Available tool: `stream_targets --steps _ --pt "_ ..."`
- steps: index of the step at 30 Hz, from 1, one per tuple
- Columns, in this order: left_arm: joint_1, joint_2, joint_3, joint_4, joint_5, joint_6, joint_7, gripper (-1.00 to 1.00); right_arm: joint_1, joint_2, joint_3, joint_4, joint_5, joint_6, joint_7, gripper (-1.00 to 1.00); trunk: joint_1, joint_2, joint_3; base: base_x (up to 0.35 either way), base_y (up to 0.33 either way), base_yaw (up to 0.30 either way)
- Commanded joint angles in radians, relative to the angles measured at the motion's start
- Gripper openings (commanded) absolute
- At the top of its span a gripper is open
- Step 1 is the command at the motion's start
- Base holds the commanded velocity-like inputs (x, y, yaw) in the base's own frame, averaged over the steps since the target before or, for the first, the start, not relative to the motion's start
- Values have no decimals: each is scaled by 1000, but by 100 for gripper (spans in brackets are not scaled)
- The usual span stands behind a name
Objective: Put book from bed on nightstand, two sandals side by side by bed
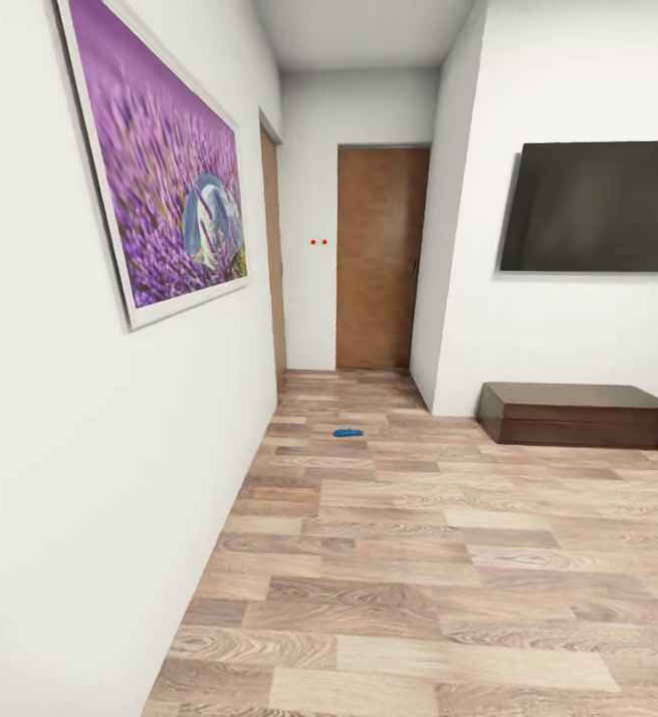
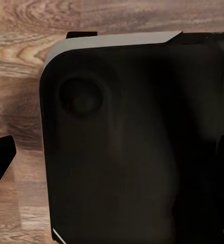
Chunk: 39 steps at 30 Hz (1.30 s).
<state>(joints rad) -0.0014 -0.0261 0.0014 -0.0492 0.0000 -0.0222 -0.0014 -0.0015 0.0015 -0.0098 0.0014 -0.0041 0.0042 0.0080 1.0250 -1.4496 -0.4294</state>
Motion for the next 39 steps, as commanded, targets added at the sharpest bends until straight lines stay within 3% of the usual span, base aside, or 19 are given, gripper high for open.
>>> stream_targets --steps 1,14,39 --pt "0 0 0 0 0 -2 0 100 0 0 -1 0 0 0 1 100 0 0 -1 0 0 -218" --pt "-1 0 0 0 0 -2 0 100 0 0 2 0 1 0 -1 100 0 0 -4 0 0 -78" --pt "-1 0 0 -11 0 -2 0 100 0 0 -1 0 1 0 0 100 0 0 -35 0 0 -163"
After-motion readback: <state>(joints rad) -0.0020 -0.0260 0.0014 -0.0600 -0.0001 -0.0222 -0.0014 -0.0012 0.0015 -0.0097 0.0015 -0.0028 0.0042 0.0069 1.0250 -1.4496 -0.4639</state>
